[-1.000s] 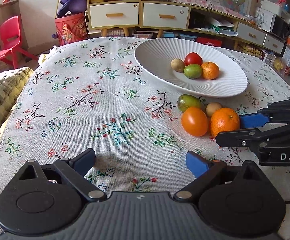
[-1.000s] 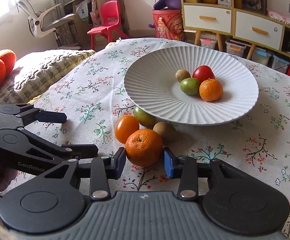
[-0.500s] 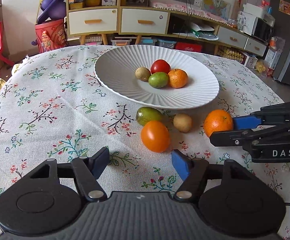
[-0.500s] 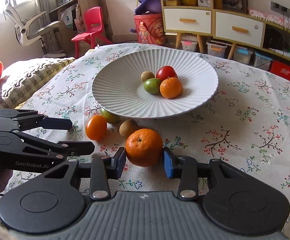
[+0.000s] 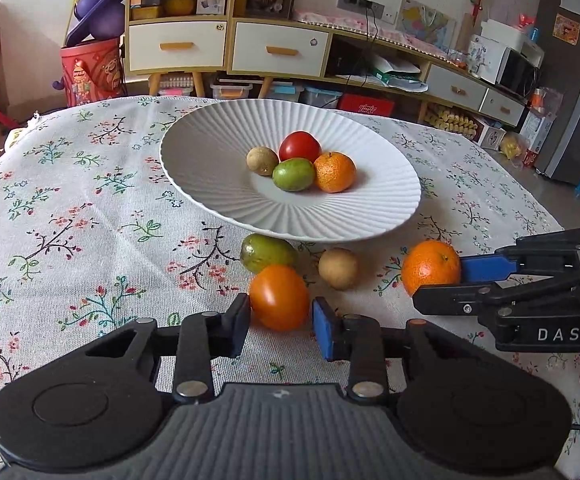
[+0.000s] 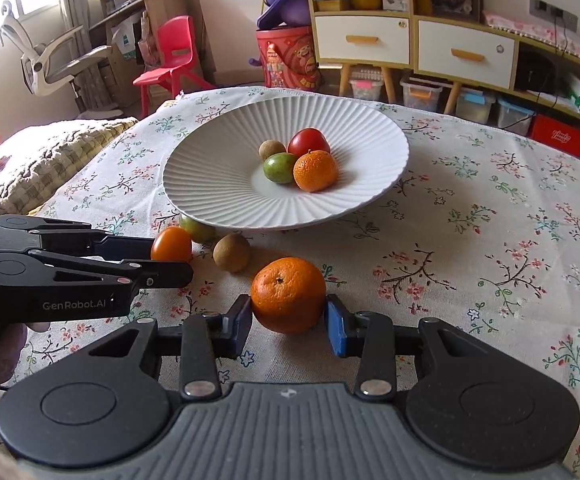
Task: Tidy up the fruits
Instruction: 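Grasp the orange tomato with the left tool while the right tool grasps the large mandarin, then carry the orange tomato and mandarin in both tools into the bowl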
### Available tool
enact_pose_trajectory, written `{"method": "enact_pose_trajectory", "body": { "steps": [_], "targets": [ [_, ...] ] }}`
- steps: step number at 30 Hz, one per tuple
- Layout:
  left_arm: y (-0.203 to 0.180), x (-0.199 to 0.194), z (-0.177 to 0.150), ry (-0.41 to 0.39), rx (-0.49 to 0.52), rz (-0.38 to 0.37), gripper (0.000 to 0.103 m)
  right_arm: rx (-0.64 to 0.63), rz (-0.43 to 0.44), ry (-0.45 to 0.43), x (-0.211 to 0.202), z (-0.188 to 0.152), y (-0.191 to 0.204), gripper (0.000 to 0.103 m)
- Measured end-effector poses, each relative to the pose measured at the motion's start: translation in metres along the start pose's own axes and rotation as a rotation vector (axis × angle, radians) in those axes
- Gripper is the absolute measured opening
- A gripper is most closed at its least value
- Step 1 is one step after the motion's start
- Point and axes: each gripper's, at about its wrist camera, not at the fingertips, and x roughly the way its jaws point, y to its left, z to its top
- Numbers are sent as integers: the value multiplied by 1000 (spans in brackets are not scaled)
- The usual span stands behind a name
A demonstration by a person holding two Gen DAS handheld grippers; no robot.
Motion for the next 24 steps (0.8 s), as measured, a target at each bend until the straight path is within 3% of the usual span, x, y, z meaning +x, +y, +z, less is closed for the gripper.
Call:
{"method": "enact_pose_trajectory", "body": {
  "steps": [10,24],
  "targets": [
    [4,-12,1,42,-23,-33,13,-6,8,-24,-8,1,-2,36],
    [-2,-28,26,-45,-8,-43,12,-6,14,-91,-14,21,2,36]
  ]
}}
